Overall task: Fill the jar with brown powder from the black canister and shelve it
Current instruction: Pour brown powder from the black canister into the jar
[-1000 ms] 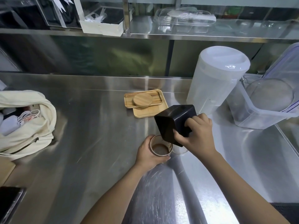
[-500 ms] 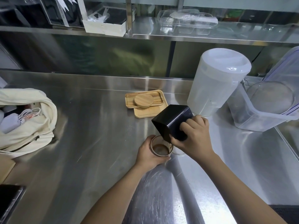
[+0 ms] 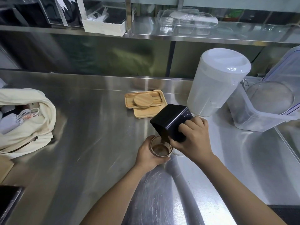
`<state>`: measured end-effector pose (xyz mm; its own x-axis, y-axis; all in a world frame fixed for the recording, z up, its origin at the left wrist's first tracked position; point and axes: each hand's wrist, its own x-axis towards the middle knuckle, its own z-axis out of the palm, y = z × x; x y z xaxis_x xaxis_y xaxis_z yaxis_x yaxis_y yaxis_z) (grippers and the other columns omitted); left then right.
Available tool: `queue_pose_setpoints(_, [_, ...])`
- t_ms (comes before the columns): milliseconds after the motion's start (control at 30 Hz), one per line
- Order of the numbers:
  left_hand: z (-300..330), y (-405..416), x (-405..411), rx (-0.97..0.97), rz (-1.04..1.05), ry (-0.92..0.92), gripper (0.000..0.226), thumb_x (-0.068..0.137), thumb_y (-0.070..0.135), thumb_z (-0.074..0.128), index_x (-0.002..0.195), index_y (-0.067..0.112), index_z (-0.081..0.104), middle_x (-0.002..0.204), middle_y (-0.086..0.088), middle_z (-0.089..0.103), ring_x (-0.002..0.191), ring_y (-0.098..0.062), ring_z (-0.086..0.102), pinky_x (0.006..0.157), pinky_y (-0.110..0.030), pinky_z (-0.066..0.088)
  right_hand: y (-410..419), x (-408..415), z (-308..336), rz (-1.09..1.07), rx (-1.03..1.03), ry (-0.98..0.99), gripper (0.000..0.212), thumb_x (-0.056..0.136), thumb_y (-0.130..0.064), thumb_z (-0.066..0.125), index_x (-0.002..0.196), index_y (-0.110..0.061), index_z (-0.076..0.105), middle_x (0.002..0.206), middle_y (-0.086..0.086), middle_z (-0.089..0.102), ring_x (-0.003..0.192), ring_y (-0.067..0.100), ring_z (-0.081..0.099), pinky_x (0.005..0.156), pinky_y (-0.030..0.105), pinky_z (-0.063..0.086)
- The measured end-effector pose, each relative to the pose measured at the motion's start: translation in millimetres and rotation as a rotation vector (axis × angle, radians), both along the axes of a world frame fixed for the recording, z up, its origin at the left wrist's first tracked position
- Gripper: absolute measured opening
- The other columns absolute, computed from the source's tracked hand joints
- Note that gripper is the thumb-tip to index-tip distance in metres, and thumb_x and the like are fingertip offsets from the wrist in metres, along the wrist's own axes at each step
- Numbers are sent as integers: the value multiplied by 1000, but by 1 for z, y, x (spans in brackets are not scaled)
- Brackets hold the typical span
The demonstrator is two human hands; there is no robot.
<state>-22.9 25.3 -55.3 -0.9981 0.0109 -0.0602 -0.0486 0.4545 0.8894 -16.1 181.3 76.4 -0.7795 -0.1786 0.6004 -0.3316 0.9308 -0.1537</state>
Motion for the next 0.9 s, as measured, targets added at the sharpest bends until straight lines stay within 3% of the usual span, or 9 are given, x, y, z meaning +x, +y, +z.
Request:
queue_pose_setpoints(133, [2, 2, 0, -25, 11, 0, 76, 36, 59, 86, 98, 67, 43, 95, 42, 60, 93, 20, 57, 69, 6, 40, -1, 1, -3, 5, 22, 12, 30, 63, -28, 75, 58, -9, 52, 57, 5, 52, 63, 28, 49, 69, 35, 34])
queue_pose_setpoints(233, [2, 2, 0, -36, 18, -14, 77, 35, 59, 86, 97, 68, 42, 93, 38, 61, 93, 23, 55, 69, 7, 39, -1, 0, -4, 9, 37, 30, 30, 63, -28, 75, 58, -10, 51, 57, 4, 51, 62, 27, 48, 69, 33, 32])
queue_pose_setpoints(567, [6, 0, 0, -24, -16, 4, 76, 35, 57, 85, 97, 70, 43, 93, 37, 60, 93, 20, 57, 69, 3, 43, 0, 0, -2, 3, 40, 38, 30, 65, -28, 74, 58, -10, 52, 58, 5, 52, 63, 27, 48, 71, 36, 38])
queue_pose_setpoints(767, [2, 0, 0, -25, -33, -7, 73, 39, 56, 87, 99, 58, 46, 101, 26, 65, 97, 2, 63, 80, -8, 47, -2, -1, -1, 19, 69, 114, 31, 70, -29, 71, 57, -11, 49, 56, 4, 47, 59, 27, 44, 70, 36, 35])
queue_pose_setpoints(900, [2, 0, 0, -50, -31, -9, 75, 39, 58, 86, 99, 64, 43, 98, 33, 61, 94, 13, 59, 76, 1, 41, -4, -1, 0, 18, 78, 118, 29, 70, -26, 70, 56, -10, 50, 55, 5, 48, 58, 27, 44, 68, 37, 40])
